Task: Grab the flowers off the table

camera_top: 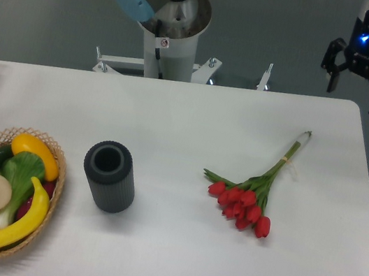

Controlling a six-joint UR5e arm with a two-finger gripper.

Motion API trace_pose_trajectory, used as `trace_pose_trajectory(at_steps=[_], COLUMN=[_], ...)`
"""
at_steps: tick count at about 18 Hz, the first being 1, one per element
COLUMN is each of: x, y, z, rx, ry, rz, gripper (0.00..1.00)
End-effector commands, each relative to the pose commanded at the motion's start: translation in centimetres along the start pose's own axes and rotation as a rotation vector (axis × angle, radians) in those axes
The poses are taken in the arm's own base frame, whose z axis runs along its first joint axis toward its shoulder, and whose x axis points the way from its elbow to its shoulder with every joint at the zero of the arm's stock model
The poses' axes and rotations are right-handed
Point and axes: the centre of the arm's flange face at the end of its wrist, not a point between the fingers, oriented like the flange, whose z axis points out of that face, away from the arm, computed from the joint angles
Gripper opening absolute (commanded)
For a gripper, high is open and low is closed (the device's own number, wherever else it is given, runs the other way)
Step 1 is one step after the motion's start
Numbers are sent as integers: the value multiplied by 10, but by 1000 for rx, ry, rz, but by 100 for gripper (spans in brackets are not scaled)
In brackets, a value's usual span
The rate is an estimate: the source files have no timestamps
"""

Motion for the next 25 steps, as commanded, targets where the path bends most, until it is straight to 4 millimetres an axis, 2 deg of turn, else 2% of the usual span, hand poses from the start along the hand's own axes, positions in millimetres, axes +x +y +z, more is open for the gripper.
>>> trace_pose_trajectory(at_steps=[5,9,11,18,20,21,25], x=[-1,8,8,8,9,10,15], y=[6,10,13,10,6,6,-14], z=[3,17,17,22,30,41,64], rx=[-6,0,1,6,8,13,21], ry=[5,32,33,38,54,73,119], rz=[20,0,-8,-66,-101,-128,-165], gripper=[100,100,100,100,100,100,100])
